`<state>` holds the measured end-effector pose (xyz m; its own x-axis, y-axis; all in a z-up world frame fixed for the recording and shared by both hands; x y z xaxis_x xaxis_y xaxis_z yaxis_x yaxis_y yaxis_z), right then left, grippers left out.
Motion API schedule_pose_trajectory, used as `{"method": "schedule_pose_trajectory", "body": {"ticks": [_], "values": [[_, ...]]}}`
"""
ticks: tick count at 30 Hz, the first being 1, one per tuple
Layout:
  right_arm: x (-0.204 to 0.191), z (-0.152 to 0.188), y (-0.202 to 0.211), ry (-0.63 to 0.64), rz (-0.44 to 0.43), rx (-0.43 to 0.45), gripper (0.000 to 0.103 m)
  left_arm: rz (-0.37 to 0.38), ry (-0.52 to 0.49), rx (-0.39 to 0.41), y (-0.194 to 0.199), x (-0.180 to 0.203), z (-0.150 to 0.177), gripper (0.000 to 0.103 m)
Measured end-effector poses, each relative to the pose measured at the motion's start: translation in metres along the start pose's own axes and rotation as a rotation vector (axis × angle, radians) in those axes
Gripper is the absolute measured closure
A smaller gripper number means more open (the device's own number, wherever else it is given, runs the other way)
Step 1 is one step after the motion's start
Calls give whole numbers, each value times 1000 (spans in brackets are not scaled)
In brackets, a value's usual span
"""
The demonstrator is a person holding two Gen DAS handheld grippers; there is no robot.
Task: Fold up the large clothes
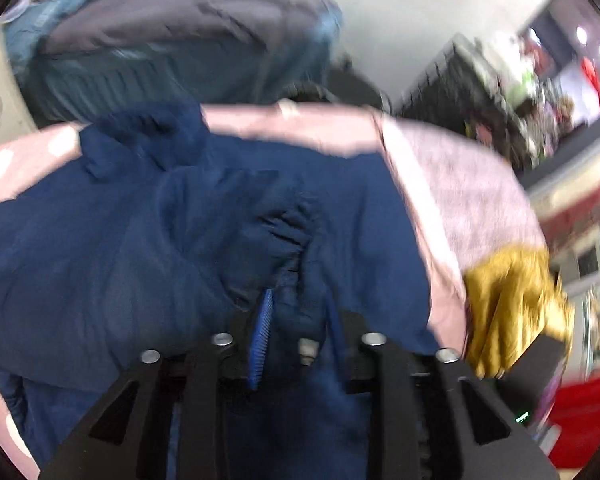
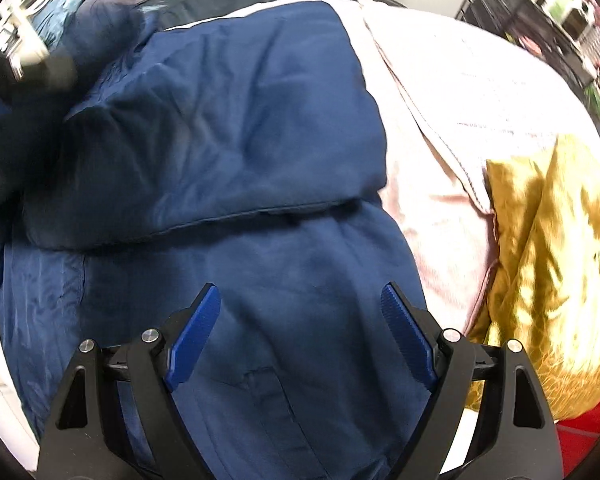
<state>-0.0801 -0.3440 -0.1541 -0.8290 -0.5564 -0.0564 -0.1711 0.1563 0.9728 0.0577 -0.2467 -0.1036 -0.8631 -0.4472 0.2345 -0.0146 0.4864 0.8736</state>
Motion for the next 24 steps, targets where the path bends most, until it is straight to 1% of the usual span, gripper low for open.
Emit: {"method": "schedule_pose_trajectory", "body": {"ticks": [1,2,3,5,6,8,9,10,11,13,14,16,17,18,19,21,22,24], "values": [[2,-1,-1,-13,-5,-5,21,19,3,-30,-7,-2,3,44],[3,-2,-1,-19,-6,-6,21,31,14,-47,-10,-5,6,33],[3,-4,-1,-21,-7,-5,21,51,38,-40,-10,-7,9,19],[1,-7,-1,-21,-7,-3,21,84,81,10,1,-13,14,14],[0,-9,-1,-21,-7,-1,21,96,96,18,6,-13,16,10],[-4,-12,1,-18,-10,4,21,126,111,31,18,-17,20,9],[-7,-15,2,-13,-14,10,21,131,101,50,26,-21,23,9],[-12,-17,5,-7,-20,15,21,112,86,68,35,-28,25,9],[-18,-20,7,0,-33,20,21,53,69,87,44,-38,33,9],[-33,-26,10,15,-77,17,21,-60,67,95,57,-61,47,9],[-42,-29,10,19,-114,7,21,-95,79,93,60,-72,50,9],[-56,-37,7,-2,-204,-36,21,-161,170,87,70,-112,70,9],[-63,-41,3,-25,-247,-63,21,-173,215,87,74,-125,77,9],[-71,-46,-1,-43,-271,-80,21,-187,284,92,80,-145,87,9],[-80,-51,-3,-51,-278,-82,21,-203,345,103,87,-162,96,9],[-100,-54,-1,-24,-270,-68,21,-232,421,135,100,-185,109,9],[-111,-54,2,1,-274,-54,21,-245,445,151,105,-193,113,9],[-137,-53,10,82,-267,-17,21,-264,452,159,108,-200,114,9]]}}
Point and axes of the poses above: each gripper's, at about its wrist camera, not at the fingertips, and y roughly against the way its jaws point, x to its right, z to its underside, the point moved 2 cm from there along -y, roughly the way its jaws point, and after that the axes turned 14 degrees about -y, right-handed, at the moved point
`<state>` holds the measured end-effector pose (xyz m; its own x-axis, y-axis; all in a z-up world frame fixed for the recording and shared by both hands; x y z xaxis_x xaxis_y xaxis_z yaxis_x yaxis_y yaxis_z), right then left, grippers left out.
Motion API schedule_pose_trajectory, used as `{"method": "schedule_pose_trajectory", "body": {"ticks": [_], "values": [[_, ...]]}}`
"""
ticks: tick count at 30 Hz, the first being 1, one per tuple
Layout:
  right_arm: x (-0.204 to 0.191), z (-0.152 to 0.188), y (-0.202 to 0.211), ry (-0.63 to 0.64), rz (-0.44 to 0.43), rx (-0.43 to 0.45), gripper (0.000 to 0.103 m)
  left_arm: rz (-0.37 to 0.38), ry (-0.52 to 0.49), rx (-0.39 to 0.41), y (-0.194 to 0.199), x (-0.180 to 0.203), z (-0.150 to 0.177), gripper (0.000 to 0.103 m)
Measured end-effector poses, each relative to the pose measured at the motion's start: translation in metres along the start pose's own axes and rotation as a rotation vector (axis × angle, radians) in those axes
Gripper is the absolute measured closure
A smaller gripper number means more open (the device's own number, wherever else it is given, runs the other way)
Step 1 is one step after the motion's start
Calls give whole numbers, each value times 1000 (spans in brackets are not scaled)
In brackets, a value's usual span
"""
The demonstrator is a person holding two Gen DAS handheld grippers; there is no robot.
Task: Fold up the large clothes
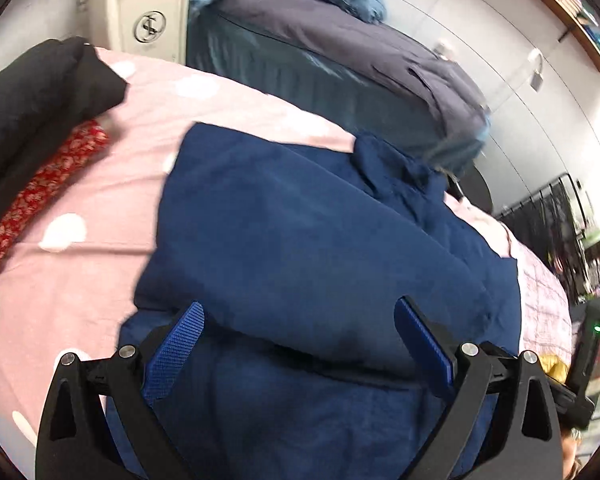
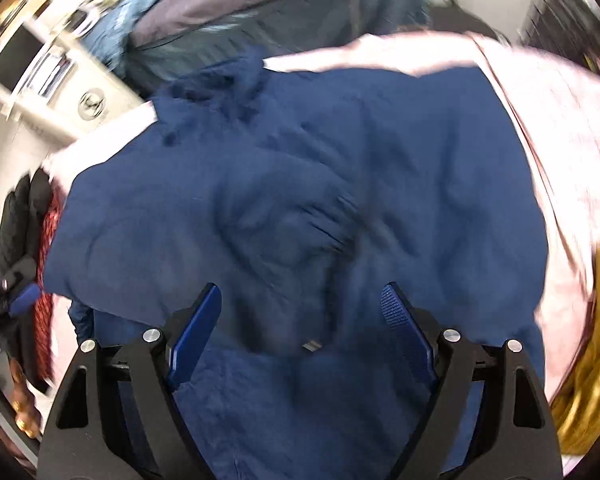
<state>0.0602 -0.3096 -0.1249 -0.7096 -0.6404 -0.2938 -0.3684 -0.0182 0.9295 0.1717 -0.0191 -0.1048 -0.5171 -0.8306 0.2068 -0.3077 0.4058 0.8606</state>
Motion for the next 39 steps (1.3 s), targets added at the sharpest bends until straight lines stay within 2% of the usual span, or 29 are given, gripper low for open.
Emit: {"method": "schedule_pose_trajectory", "body": {"ticks": [3,5,7,9,11,14,17,23,28,35,39], "values": [[-37,5,-6,162,22,12,21,4,-71,-21,-14,9,-8,9],[-57,10,-22,259,36,-24,21,-35,-149,-45,-27,17,-11,9],[-61,16,-39,304,96,-48,21,-90,-217,-92,-52,26,-11,8],[-55,15,-56,276,129,-82,21,-130,-234,-144,-74,25,-9,8],[-46,12,-71,238,142,-123,21,-138,-230,-200,-96,19,-4,8],[-34,8,-87,201,163,-162,21,-135,-220,-241,-113,10,0,6],[-36,2,-96,188,171,-169,20,-138,-228,-249,-123,9,0,6],[-49,2,-120,230,233,-160,10,-169,-253,-258,-141,11,1,5],[-59,-1,-132,231,269,-157,6,-175,-265,-264,-149,13,6,5],[-63,8,-134,229,265,-128,6,-192,-293,-268,-153,19,6,4],[-60,26,-124,237,228,-113,6,-166,-290,-317,-147,22,-3,5]]}}
Point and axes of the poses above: each gripper's, at about its wrist camera, not at the fingertips, and y roughly against the way its jaws point, x to its right, z to its underside, the point moved 2 cm from there along -y, roughly the way its jaws point, and after that the axes turned 14 degrees about -y, right-handed, at the moved point
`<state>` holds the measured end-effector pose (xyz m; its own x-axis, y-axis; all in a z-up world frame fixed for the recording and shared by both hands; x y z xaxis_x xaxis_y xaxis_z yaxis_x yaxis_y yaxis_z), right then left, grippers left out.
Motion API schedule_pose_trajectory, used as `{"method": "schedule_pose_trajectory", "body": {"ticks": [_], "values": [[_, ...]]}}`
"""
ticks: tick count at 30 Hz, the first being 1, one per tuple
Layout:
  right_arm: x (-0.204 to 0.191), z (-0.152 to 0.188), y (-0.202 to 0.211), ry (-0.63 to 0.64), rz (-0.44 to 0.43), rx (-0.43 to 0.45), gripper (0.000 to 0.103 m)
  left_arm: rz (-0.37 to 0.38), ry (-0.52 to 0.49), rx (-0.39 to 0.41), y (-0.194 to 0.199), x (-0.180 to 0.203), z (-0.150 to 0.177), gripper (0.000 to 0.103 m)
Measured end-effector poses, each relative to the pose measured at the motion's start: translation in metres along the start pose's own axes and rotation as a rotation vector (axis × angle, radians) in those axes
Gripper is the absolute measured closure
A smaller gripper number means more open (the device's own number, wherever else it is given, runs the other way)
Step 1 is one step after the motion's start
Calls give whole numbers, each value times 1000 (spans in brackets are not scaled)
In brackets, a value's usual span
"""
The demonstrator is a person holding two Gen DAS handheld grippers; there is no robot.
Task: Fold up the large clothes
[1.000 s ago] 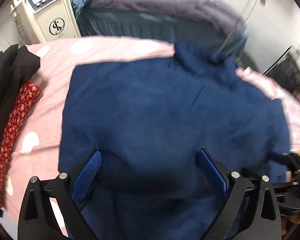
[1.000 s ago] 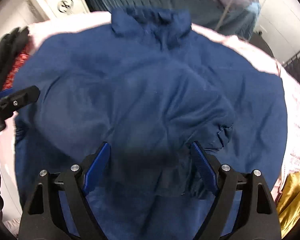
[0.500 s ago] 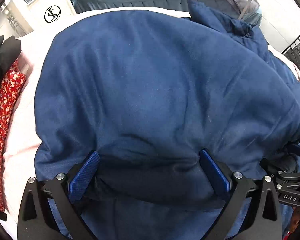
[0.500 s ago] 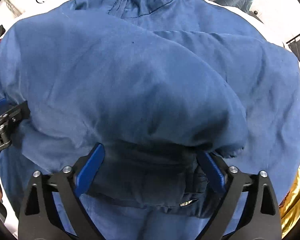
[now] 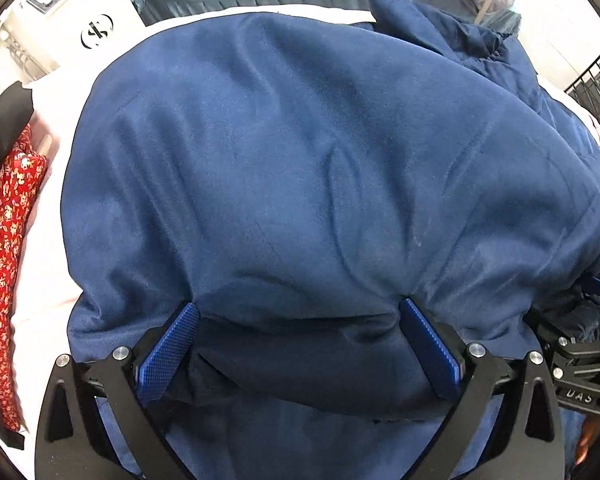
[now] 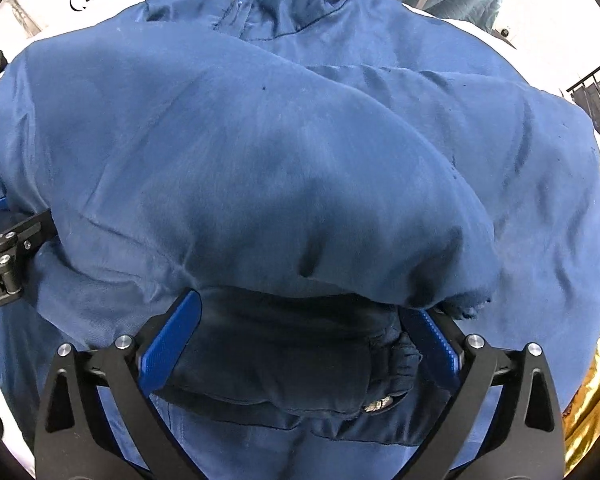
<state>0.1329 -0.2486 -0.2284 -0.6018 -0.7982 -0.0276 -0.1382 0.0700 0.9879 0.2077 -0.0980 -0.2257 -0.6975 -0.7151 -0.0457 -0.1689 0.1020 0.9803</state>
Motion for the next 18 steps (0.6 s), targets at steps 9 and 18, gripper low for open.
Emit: {"method": "schedule_pose_trajectory", "body": {"ticks": [9,18], "values": [[35,46,74,31,-98,127,6,9,-34,149,76,7,49,6],[132,136,75,-116,-83,-5,6,-5,1,87,78,6,167,6]]}}
Point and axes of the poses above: each gripper's, at about its wrist camera, not at the fingertips, and y roughly against the way its jaws point, x to its right, z to its underside, the point moved 2 cm from there along -y, roughly the way its jaws point, and after that the axes turned 14 degrees about -y, right-handed, at the moved point
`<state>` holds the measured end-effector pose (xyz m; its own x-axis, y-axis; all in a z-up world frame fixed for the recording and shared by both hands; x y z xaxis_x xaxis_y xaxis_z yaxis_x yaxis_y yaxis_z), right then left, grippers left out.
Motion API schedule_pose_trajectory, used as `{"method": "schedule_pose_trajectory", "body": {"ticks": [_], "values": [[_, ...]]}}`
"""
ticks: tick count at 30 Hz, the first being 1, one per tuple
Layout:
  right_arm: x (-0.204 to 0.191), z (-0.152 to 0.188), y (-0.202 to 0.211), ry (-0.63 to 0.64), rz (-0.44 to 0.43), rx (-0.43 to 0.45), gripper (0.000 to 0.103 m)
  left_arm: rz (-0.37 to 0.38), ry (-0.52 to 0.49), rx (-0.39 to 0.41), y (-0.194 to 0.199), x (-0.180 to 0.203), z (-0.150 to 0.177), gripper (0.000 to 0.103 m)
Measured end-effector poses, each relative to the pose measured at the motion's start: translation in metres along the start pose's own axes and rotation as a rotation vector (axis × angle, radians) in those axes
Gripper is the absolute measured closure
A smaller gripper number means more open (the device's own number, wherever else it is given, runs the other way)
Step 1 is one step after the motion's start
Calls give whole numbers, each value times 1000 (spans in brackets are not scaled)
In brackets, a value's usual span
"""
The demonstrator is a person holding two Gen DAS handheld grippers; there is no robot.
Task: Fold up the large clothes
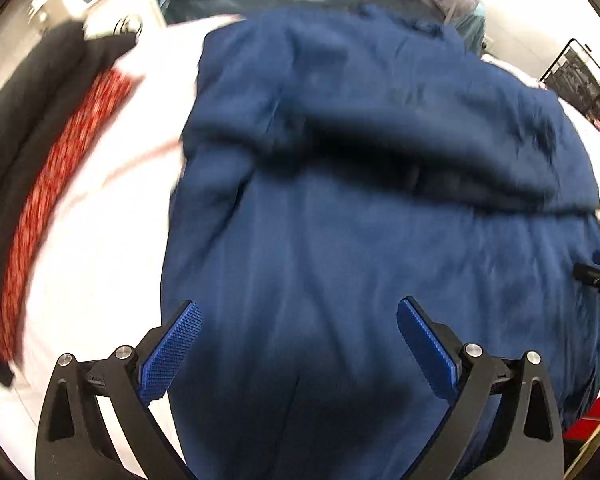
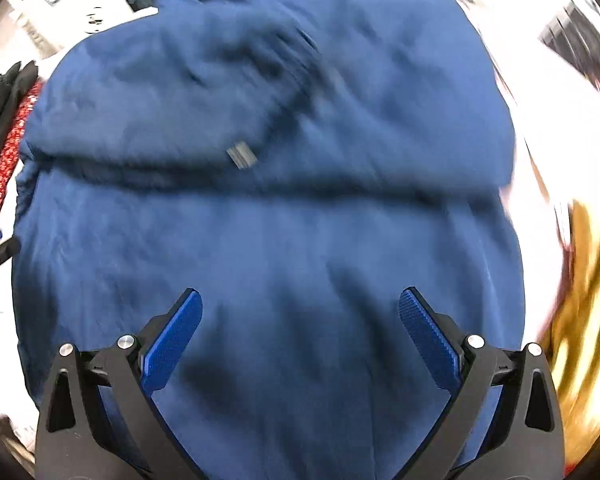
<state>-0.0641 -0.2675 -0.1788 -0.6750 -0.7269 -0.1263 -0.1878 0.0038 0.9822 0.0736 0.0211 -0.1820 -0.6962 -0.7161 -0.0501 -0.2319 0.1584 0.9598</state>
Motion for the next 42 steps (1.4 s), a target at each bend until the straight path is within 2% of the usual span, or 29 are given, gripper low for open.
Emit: {"method": "schedule_pose_trajectory", "body": {"ticks": [4,9,11,15,18,19,21,22,24,27,29,31,33,37,39,41,42], "values": [[27,27,2,-31,-9,-32,6,17,25,-29,0,9,33,6],[52,53,7,-62,-24,-47,6,100,49,-47,-4,27,58,6],[67,63,14,-91,-29,-23,6,117,33,-30,-2,33,60,6],[106,84,35,-179,-86,54,6,167,-12,68,14,41,66,6],[138,98,44,-231,-165,13,6,205,27,74,17,31,76,6],[148,95,44,-236,-173,-3,6,200,46,68,18,24,79,6],[160,98,49,-231,-150,-25,6,129,104,48,21,2,93,6],[168,101,52,-217,-105,-32,6,84,127,26,21,-9,98,7],[180,104,60,-202,-82,-33,6,70,166,-2,23,-30,108,9],[201,114,62,-222,-98,-71,10,85,228,-26,26,-53,126,12],[209,122,57,-234,-112,-106,20,102,258,-59,22,-64,139,15],[214,130,52,-245,-125,-143,27,117,272,-85,18,-78,151,24],[212,134,46,-245,-142,-180,31,150,282,-106,13,-83,161,26],[208,152,37,-207,-176,-254,32,210,293,-144,5,-79,181,28],[207,158,34,-199,-184,-277,39,242,304,-161,3,-73,193,31],[206,159,37,-203,-215,-294,51,271,335,-148,3,-70,201,33],[208,161,38,-205,-225,-300,51,293,367,-138,2,-68,204,34]]}}
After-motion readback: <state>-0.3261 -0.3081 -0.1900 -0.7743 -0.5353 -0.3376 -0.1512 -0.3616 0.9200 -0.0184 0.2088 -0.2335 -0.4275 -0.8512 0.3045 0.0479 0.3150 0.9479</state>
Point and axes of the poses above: each gripper's, at about its wrist camera, not at the fingertips, and y roughly against the way its jaws point, x to its right, z to its underside, the point moved 2 cm from there along -y, roughly the way its jaws point, and after that the axes turned 14 degrees about -y, right-handed, at the moved point
